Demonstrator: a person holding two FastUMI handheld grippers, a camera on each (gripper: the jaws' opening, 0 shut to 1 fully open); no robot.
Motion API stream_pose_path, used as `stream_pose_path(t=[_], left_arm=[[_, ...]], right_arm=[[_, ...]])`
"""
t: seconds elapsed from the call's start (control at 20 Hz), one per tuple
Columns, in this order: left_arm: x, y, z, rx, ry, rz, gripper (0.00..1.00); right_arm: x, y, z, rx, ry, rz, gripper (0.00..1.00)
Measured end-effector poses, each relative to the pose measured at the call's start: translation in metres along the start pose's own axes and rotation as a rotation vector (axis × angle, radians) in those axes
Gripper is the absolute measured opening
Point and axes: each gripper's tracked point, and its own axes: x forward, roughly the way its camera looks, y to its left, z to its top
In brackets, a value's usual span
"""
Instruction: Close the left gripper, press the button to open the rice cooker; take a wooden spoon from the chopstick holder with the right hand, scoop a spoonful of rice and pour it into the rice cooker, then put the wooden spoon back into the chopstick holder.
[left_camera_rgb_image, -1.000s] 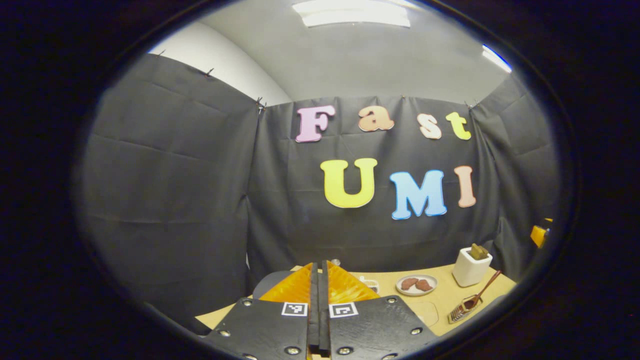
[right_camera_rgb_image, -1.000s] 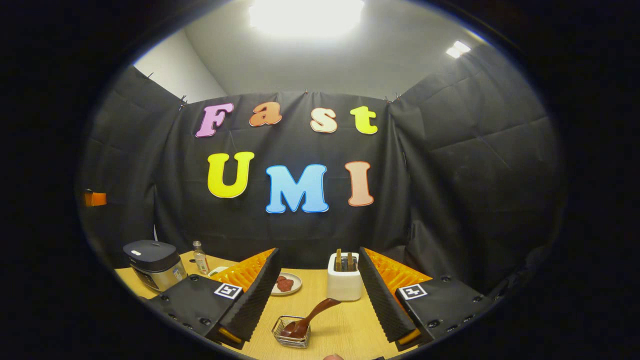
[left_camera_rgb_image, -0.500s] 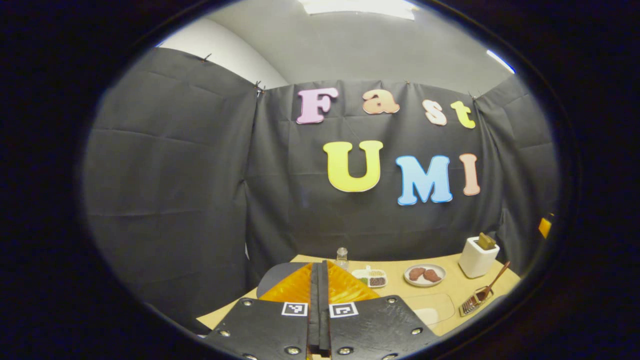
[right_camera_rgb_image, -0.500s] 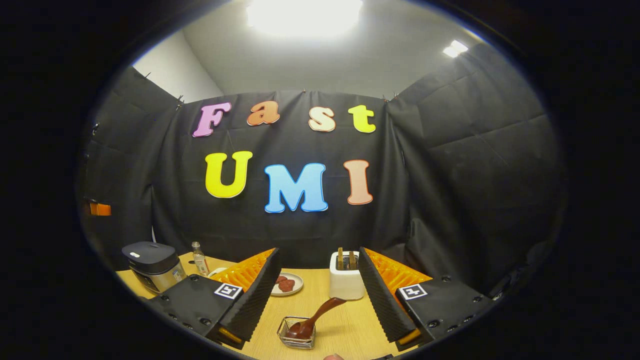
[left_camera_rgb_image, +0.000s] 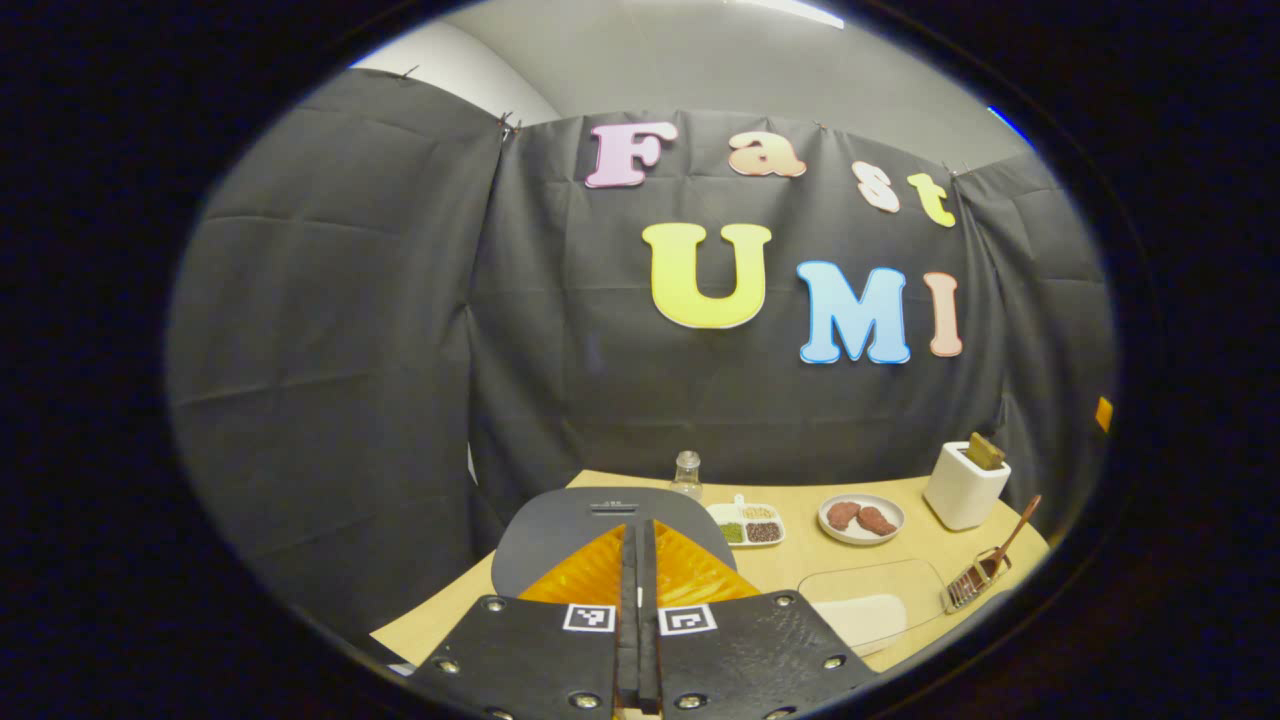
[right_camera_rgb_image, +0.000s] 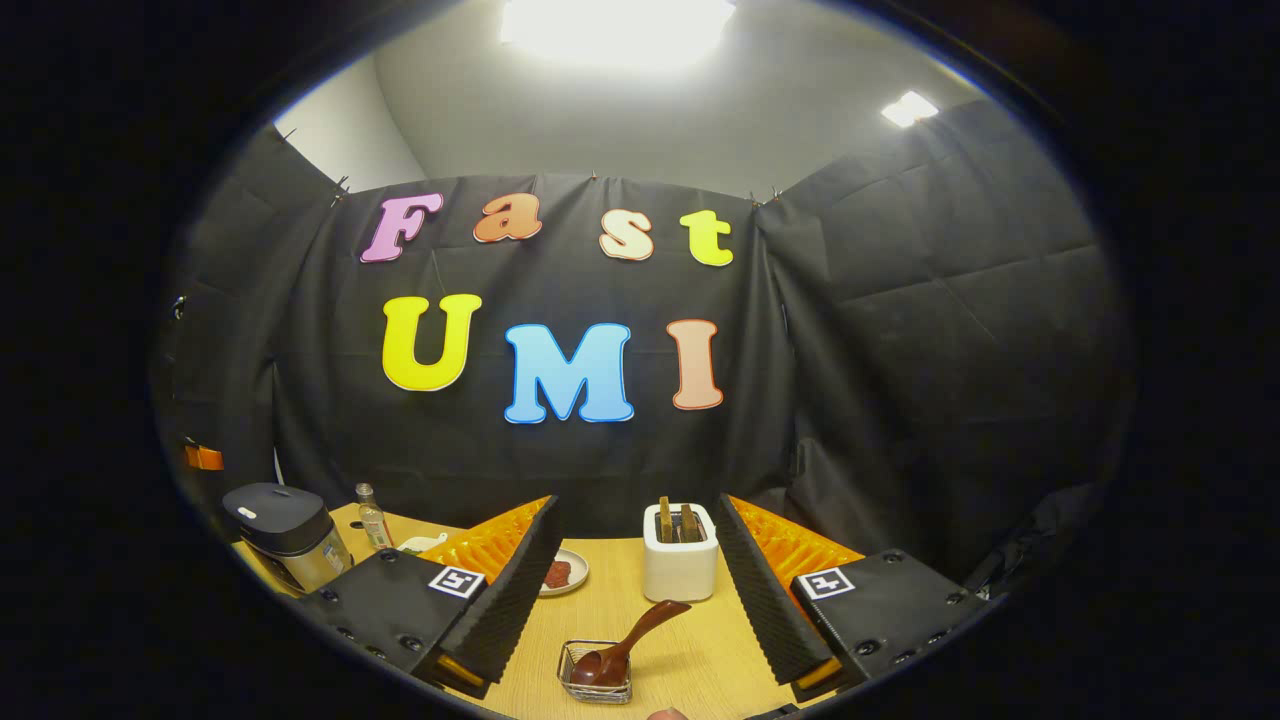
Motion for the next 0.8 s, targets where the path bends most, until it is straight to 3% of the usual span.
stream_pose_path(t=[0.3, 0.8], left_arm=[[0.024, 0.005, -0.046, 0.015, 0.082, -0.024, 0.03], [0.038, 0.005, -0.086, 0.028, 0.138, -0.051, 0.00]], right_arm=[[0.005, 0.019, -0.002, -0.026, 0.015, -0.004, 0.98], [0.005, 0.043, -0.002, -0.086, 0.011, 0.011, 0.98]])
